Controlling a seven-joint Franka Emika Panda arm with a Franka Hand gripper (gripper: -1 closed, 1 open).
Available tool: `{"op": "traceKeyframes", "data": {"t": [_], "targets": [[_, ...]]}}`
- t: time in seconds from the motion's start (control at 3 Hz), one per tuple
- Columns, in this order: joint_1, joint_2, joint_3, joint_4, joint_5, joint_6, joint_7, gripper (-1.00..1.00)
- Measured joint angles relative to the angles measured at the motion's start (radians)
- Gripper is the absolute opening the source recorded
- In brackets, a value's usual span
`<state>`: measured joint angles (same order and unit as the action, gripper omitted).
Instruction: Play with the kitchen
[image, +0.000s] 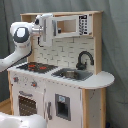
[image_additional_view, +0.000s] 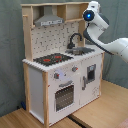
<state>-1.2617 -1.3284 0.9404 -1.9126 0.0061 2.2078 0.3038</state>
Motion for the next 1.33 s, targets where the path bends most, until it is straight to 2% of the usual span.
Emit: {"op": "traceKeyframes", "data": {"t": [1.0, 1.33], "targets": [[0.132, 0.000, -0.043, -0.202, 0.001, 0.193, -0.029, -1.00], [0.165, 0.001, -0.051, -0.231, 0.002, 0.249, -0.029, -1.00]]}}
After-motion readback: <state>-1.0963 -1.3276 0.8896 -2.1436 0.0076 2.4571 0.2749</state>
